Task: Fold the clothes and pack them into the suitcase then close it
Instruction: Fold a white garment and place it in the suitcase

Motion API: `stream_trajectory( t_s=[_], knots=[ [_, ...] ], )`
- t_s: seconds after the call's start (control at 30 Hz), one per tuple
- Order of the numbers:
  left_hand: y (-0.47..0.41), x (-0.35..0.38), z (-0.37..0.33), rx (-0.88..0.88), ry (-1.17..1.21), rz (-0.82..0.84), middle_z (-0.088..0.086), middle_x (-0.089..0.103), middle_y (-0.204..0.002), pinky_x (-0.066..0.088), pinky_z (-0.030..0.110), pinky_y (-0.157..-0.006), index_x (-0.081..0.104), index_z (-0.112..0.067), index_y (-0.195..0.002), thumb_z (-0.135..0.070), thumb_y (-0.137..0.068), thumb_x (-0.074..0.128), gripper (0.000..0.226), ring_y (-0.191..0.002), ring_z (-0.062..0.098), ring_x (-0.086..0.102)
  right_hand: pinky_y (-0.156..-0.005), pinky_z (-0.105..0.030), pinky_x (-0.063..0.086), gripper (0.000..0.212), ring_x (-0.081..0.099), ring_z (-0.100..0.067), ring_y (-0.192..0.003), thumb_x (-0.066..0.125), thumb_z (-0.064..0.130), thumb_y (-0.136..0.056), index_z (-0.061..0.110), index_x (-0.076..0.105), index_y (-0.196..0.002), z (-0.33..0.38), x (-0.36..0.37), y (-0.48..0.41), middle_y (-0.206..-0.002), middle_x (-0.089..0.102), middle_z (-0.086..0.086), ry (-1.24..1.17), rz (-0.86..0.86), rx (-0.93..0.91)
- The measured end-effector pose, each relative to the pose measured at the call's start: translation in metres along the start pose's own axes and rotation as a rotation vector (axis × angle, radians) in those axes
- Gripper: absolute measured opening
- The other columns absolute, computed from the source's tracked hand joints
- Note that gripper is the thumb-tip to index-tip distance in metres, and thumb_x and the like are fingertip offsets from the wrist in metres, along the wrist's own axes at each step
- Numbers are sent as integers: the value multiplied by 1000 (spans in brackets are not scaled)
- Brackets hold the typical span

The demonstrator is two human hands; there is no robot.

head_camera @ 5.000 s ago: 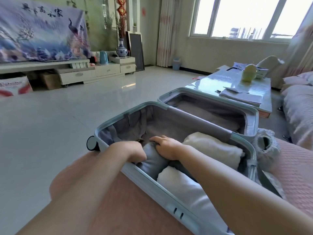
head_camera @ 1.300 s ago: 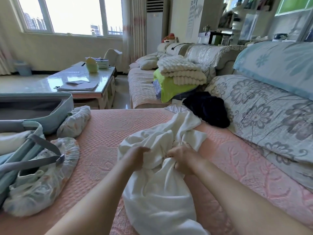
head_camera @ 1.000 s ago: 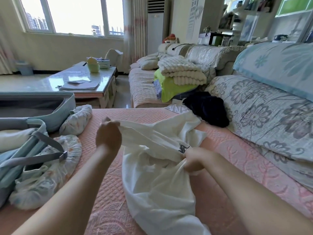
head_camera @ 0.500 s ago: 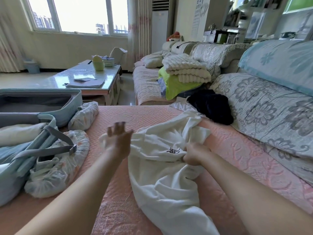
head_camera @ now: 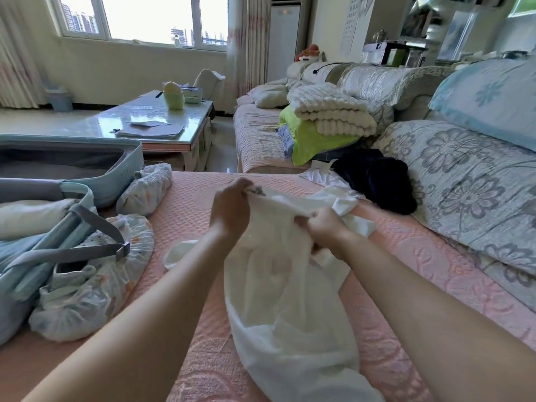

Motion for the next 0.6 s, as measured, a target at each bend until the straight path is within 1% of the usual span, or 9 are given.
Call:
stream_trajectory(
  t_s=[0.07, 0.1, 0.17, 0.23, 0.3, 0.4, 0.43, 0.5, 0.6],
  knots=[
    [-14, 2, 1, 100, 14, 67, 2, 14, -165, 36, 26, -108, 34, -31, -151, 2, -94, 53, 69, -149, 22, 23, -76, -44, 60, 11, 68, -25, -85, 58, 13, -98, 17, 68, -101, 21, 6, -9, -104, 71, -12, -442, -93, -67],
    [-17, 3, 3, 88, 6, 128, -3, -9, -166, 34, 31, -111, 14, -38, -156, 4, -93, 53, 85, -152, 20, 6, -88, -48, 56, 18, 67, -23, -95, 56, 12, -100, 24, 65, -110, 27, 9, -12, -114, 70, -7, -571, -57, -85],
    [-12, 6, 9, 58, -95, 228, -4, -21, -163, 36, 37, -111, 0, -43, -155, 8, -89, 51, 98, -152, 23, 1, -101, -45, 47, 34, 59, -16, -117, 58, 15, -100, 30, 54, -130, 30, 17, -14, -135, 59, 4, -596, 57, -104],
    [3, 10, 13, 59, -159, 307, 5, 9, -163, 37, 37, -110, 26, -33, -153, 4, -87, 54, 80, -147, 29, 24, -100, -34, 43, 71, 43, -17, -139, 64, 8, -95, 24, 31, -154, 17, 24, -15, -159, 35, 0, -404, 96, -102],
    [24, 14, 11, 76, -244, 445, 5, 42, -142, 42, 37, -103, 52, -24, -132, -21, -92, 62, 42, -128, 28, 48, -96, -28, 43, 80, 40, -19, -141, 66, 3, -89, 21, 27, -157, 2, 27, -12, -161, 30, -6, -148, 67, -102],
    [56, 17, 13, -54, -363, 739, 1, 47, -131, 46, 36, -95, 50, -21, -130, -67, -79, 65, 70, -115, 25, 55, -99, -32, 48, 66, 54, -20, -126, 64, 10, -87, 20, 41, -148, -12, 22, -3, -148, 48, -6, 132, 44, -97],
    [65, 14, 14, -80, -388, 818, 1, 48, -131, 44, 29, -92, 47, -20, -133, -65, -75, 70, 77, -116, 25, 55, -100, -32, 48, 61, 56, -19, -123, 64, 15, -86, 22, 46, -144, -15, 20, 2, -144, 52, -6, 221, 67, -90],
    [76, 8, 17, -38, -407, 861, 1, 55, -127, 39, 17, -79, 54, -22, -126, -34, -80, 76, 52, -110, 24, 58, -98, -32, 47, 59, 55, -21, -121, 69, 27, -83, 24, 49, -139, -21, 14, 13, -141, 52, -6, 446, 132, -61],
    [72, -12, 12, -103, -315, 621, 4, 64, -114, 41, 22, -72, 66, -20, -106, -3, -86, 55, 28, -99, 25, 62, -92, -33, 48, 70, 54, -19, -112, 78, 45, -76, 24, 47, -135, -26, 7, 29, -132, 49, -3, 693, 260, 1]
  ],
)
Point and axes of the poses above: each hand's wrist, its own y-axis away from the middle knuckle, its own x-axis out of the palm, z = x × y, the point moved 2 cm from there along -y, towards the middle knuckle
